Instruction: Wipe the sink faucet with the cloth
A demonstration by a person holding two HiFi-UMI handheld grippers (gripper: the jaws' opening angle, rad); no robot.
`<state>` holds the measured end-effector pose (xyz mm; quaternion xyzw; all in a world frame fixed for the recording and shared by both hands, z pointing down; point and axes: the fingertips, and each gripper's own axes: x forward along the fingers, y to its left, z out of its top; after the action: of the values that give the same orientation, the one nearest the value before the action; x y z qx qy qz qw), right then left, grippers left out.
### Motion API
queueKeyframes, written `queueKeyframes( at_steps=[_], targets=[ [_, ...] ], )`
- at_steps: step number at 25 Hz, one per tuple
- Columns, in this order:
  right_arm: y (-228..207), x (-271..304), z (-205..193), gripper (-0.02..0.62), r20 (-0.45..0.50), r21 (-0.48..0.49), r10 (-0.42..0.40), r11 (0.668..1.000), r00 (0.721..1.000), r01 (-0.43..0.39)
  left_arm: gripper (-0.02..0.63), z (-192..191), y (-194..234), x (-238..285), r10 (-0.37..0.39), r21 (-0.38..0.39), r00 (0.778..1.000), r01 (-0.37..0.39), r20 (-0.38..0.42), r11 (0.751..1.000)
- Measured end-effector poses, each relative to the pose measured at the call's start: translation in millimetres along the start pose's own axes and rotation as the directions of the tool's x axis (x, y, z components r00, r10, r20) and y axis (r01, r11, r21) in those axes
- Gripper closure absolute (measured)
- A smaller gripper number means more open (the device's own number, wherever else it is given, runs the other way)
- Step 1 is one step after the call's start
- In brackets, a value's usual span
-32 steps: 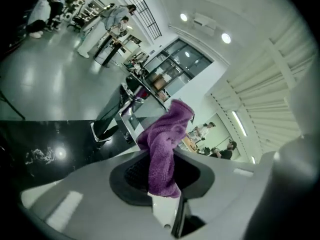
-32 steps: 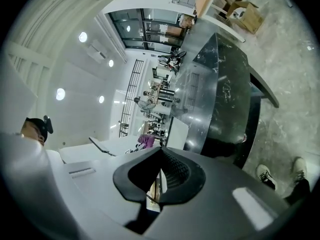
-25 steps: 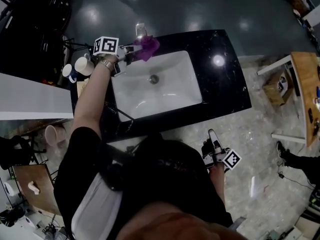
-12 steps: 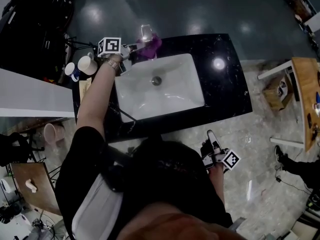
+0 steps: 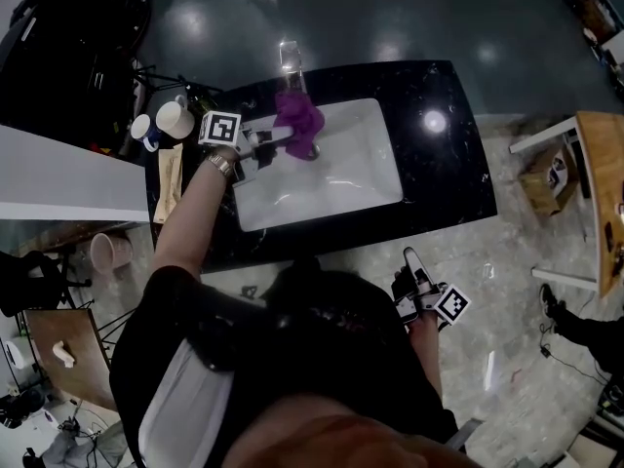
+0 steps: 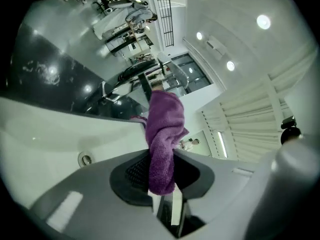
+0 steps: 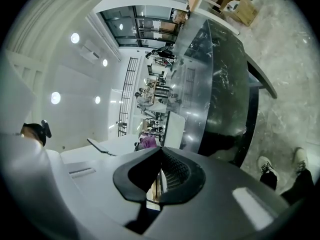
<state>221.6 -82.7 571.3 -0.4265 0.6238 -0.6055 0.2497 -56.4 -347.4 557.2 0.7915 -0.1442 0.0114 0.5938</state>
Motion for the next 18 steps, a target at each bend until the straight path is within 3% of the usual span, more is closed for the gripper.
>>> queueKeyframes(
  at_steps=[3, 7, 13, 18],
  targets=[
    [-0.1, 0.5, -0.1, 0.584, 0.006, 0.009, -0.009, 1.000, 1.000, 0.009, 0.517, 3.9, 30.4, 3.4, 0.068, 0.007, 0.998, -0.068, 0.016, 0.998],
    [-3.4, -2.6, 0.8, 0.584, 0.032, 0.020, -0.022, 1.000, 0.999, 0.021, 0.518, 36.5, 55.9, 6.6, 0.145, -0.016, 0.985, -0.144, 0.098, 0.989],
    [-12.7, -7.3, 2.7, 0.584, 0.072, 0.034, -0.066, 0.997, 0.995, 0.064, 0.518, 92.6, 77.1, 8.2, 0.138, -0.101, 0.964, -0.118, 0.225, 0.988],
    [-18.0, -8.2, 0.1, 0.584, 0.093, 0.053, -0.092, 0.995, 0.991, 0.087, 0.518, 106.3, 83.0, 17.9, 0.101, -0.098, 0.967, -0.080, 0.235, 0.992]
  ],
)
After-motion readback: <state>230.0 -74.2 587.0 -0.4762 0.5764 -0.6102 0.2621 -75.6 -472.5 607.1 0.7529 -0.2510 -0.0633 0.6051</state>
